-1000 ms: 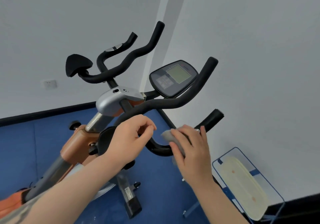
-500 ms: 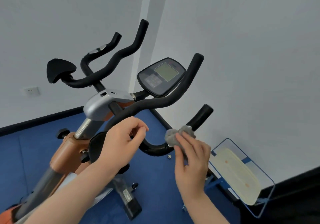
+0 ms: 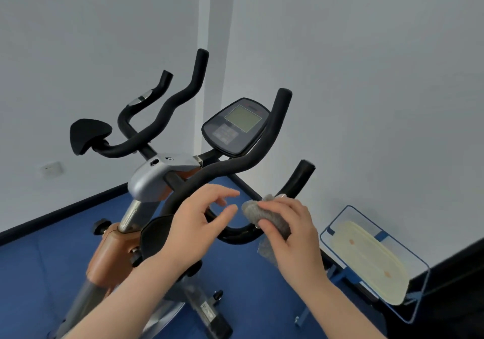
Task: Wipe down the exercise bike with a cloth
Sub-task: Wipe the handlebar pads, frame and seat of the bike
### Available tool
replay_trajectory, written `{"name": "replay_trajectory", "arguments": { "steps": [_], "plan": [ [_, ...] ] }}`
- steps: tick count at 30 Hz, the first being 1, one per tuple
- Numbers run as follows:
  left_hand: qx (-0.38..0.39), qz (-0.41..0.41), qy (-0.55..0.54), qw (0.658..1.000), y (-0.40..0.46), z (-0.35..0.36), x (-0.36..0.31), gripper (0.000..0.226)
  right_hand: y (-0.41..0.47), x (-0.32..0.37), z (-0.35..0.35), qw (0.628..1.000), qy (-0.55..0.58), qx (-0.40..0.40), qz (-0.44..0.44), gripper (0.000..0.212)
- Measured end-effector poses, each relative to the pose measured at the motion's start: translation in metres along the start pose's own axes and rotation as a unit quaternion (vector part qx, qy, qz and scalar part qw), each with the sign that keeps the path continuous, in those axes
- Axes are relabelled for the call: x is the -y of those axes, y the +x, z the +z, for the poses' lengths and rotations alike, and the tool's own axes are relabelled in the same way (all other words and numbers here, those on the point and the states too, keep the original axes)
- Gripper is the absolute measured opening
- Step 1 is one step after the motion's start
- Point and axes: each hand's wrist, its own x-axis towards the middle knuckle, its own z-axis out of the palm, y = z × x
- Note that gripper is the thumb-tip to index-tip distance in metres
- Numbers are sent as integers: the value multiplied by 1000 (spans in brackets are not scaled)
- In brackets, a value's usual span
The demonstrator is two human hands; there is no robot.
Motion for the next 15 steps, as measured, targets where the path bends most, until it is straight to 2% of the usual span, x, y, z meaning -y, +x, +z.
{"name": "replay_trajectory", "arguments": {
  "steps": [3, 8, 11, 15],
  "plan": [
    [59, 37, -29, 997, 3, 2, -15, 27, -1, 12, -1, 997, 80, 16, 13, 42],
    [80, 39, -16, 996, 9, -6, -28, 28, 6, 18, -13, 987, 125, 97, 34, 51],
    [95, 61, 42, 993, 10, -9, -30, 23, 12, 18, -21, 983, 78, 162, 25, 45],
    [92, 61, 73, 991, 11, -9, -33, 24, 21, 19, -36, 988, -22, 152, -21, 33]
  ]
}}
